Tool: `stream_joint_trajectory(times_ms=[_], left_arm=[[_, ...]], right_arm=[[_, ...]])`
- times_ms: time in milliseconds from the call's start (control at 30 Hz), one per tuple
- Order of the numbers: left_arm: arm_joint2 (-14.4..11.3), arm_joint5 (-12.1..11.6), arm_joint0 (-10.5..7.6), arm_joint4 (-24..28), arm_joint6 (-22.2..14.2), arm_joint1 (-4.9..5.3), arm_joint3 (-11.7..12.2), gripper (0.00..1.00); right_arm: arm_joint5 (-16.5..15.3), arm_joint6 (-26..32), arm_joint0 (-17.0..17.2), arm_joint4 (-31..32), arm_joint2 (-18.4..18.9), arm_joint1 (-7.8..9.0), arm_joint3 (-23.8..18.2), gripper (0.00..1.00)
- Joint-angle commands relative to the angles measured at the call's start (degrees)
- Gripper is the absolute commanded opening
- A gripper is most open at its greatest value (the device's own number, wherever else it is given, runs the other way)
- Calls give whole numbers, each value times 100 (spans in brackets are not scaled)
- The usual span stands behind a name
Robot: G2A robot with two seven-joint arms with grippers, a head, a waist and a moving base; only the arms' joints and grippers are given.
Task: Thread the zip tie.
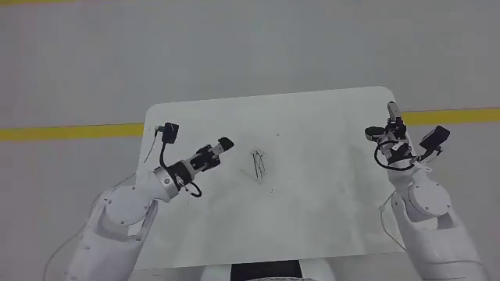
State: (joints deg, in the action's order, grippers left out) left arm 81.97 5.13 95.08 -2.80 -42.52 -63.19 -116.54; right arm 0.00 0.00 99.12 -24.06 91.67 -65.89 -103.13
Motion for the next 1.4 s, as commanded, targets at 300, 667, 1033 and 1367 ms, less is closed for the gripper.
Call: stream_joint_trajectory(times_ms=[300,667,1033,1367], left_arm=[[-711,681,-552,-1404,-1164,94,-500,100],[-986,667,-771,-1967,-1452,122,-590,100],[-2447,1435,-2324,-3415,-3116,40,140,100],[-2496,1435,-2379,-3458,-3180,15,270,100]], right_arm=[[0,0,0,0,0,0,0,100],[0,0,0,0,0,0,0,100],[0,0,0,0,0,0,0,100],[0,0,0,0,0,0,0,100]])
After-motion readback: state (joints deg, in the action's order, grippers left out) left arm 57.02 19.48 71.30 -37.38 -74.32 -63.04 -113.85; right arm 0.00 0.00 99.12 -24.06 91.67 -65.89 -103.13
